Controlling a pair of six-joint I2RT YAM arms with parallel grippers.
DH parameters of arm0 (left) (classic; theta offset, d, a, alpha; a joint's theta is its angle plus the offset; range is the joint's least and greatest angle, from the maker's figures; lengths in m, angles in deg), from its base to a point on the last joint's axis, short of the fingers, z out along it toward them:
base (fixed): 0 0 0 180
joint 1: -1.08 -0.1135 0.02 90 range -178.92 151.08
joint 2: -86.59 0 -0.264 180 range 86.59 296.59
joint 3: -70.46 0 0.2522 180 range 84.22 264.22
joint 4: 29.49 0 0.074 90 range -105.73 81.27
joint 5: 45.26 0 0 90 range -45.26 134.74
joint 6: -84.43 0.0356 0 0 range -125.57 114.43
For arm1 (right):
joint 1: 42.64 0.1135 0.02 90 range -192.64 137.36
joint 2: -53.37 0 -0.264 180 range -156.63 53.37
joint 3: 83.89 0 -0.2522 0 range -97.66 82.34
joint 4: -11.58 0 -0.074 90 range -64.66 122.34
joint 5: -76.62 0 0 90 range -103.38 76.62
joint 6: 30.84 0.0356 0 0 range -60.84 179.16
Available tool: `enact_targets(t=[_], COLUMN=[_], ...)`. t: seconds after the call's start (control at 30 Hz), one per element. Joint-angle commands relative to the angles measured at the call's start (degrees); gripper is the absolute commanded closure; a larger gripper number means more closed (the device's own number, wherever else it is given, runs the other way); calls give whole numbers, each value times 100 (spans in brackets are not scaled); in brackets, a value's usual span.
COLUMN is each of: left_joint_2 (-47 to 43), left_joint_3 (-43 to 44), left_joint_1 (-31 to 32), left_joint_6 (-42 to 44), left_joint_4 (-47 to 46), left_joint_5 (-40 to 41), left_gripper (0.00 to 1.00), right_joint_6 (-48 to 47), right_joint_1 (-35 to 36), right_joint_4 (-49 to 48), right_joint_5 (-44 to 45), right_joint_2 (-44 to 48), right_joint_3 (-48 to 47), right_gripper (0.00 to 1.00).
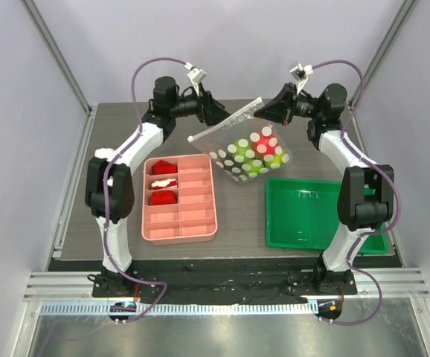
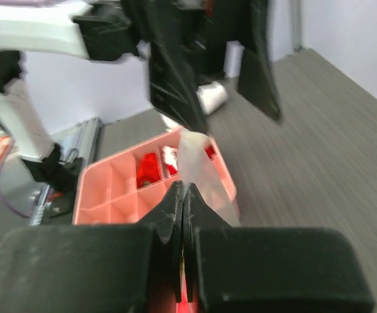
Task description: Open the zip-top bag and remove the fake food
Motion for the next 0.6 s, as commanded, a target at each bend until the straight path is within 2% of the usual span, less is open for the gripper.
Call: enact_targets(t=[0.0, 0.07, 0.1, 0.17, 0.27, 0.37, 0.4, 0.5, 0.57], left_joint_2=[577, 579, 527, 141, -352, -764, -818, -749, -643], left_joint_3=[362, 240, 83, -733, -1596, -2009, -2002, -1590, -1370], left_joint_1=[44, 97, 114, 141, 228, 351, 395, 597, 685], left_joint_6=[-1079, -1528, -1668, -1993, -2127, -1864, -1567, -1222, -1011], left_joint_4=[-1310, -1653, -1854, -2642, -3121, -2816, -2345, -1315, -996], left_joint_5=[-890, -1190, -1226, -1103, -929, -447, -366, -321, -304], left_gripper=[31, 37, 44, 48, 48, 43, 38, 34, 33], right_joint_6=[3521, 4888, 5182, 5282, 5123, 4984, 4861, 4264, 3921], right_joint_1=[40, 49, 66, 75, 75, 66, 92, 119, 128], right_joint_4=[-4234, -5453, -5816, -5820, -5767, -5680, -5479, -5004, -4670], right_joint_5=[-318, -284, -301, -266, -99, 85, 112, 209, 305], right_joint_2=[-449, -1053, -1214, -1364, -1365, -1391, -1347, -1198, -1031], right_joint_3=[-156, -690, -867, -975, -861, -773, -729, -457, -290], right_gripper=[98, 98, 98, 98, 98, 98, 98, 98, 98])
